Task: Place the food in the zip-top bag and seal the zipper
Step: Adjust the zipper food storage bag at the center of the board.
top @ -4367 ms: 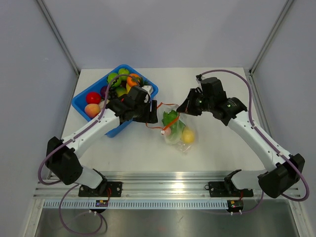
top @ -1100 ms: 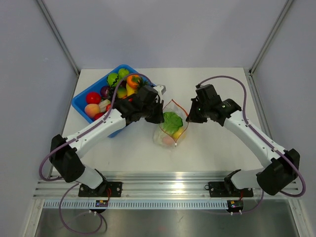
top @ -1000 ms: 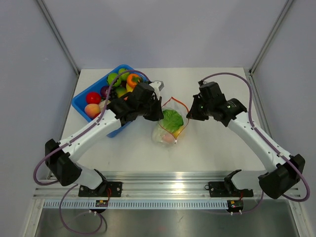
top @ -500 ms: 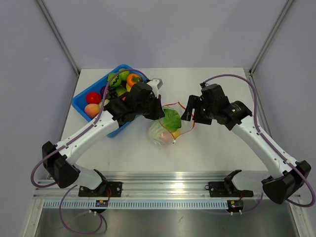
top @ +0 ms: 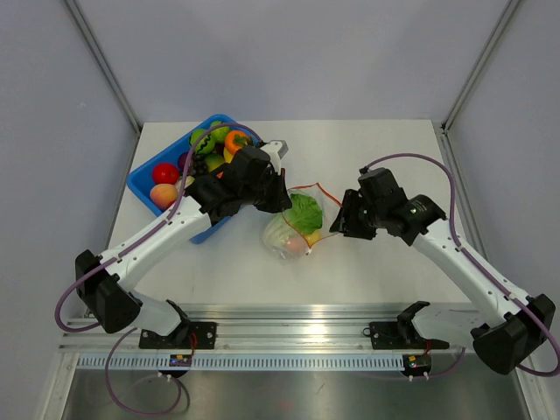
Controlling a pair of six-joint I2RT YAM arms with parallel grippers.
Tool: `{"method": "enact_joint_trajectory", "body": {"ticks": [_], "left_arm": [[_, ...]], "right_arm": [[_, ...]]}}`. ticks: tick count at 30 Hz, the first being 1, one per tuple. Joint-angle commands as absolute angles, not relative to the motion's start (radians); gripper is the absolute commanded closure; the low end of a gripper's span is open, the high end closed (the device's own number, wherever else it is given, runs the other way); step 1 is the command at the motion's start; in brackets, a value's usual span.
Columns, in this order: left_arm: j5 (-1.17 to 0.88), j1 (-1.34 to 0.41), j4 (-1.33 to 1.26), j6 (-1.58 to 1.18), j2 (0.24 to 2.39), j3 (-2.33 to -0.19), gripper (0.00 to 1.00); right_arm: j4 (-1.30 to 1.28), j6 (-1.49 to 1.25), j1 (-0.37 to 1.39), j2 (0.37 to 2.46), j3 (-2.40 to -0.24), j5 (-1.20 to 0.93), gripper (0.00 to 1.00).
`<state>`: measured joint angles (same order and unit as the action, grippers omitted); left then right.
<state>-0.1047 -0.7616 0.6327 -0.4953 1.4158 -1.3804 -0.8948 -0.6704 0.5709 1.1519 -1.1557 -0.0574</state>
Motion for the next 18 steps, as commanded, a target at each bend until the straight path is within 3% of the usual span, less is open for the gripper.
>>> {"method": "enact_joint_trajectory", "body": {"ticks": [1,2,5,6,12,18], "left_arm": [[-0.109,-0.767,0.545,-0.505,1.404,-1.382,1.0],[-0.11,-0.767,0.545,-0.506,1.405,-1.382,1.0],[-0.118,-0.767,0.548,-0.502,1.404,-1.385,1.0],[-0.111,-0.767,0.555,-0.491,1.404,-1.399,1.0],[0.036,-0.765,0.676,-0.419,1.376,-1.506,1.0],[-0.023,-0.765,0.635,-0.422,1.397,-1.487,1.0]], "right_arm": [[-0.787,-0.709,0.583,1.137,-1.097,-0.144,0.51],[-0.776,-0.706,0.583,1.14,-1.095,-0.143,0.64],[-0.776,-0.677,0.583,1.175,-1.143,-0.085,0.84],[-0.807,-0.657,0.583,1.199,-1.202,-0.062,0.99],[-0.838,-0.624,0.583,1.16,-1.382,-0.044,1.0],[-0.793,-0.635,0.583,1.14,-1.246,-0.032,1.0]]}}
